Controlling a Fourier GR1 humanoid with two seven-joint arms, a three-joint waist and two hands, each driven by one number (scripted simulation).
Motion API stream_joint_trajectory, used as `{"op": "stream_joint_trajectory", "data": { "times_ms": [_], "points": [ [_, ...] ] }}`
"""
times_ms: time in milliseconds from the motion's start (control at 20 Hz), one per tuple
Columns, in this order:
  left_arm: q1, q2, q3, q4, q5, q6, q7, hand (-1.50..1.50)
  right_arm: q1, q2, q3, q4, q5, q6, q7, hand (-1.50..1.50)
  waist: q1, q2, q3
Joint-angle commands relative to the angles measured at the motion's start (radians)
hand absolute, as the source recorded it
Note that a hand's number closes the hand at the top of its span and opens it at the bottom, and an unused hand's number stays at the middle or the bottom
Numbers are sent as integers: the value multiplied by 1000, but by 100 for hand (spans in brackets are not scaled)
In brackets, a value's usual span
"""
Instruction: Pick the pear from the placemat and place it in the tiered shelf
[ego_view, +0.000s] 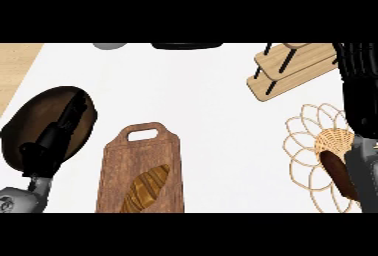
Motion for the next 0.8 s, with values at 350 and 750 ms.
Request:
{"op": "stream_joint_trajectory", "data": {
  "times_ms": [350, 750],
  "points": [
    [122, -43, -36, 37, 38, -5, 61, 0, 429, -434, -283, 367, 226, -9, 137, 150, -96, 11, -46],
    [78, -137, -88, 140, 0, -42, 39, 0, 441, -410, -482, 622, -140, 430, -240, -150, -17, -19, -42]
  ]
}}
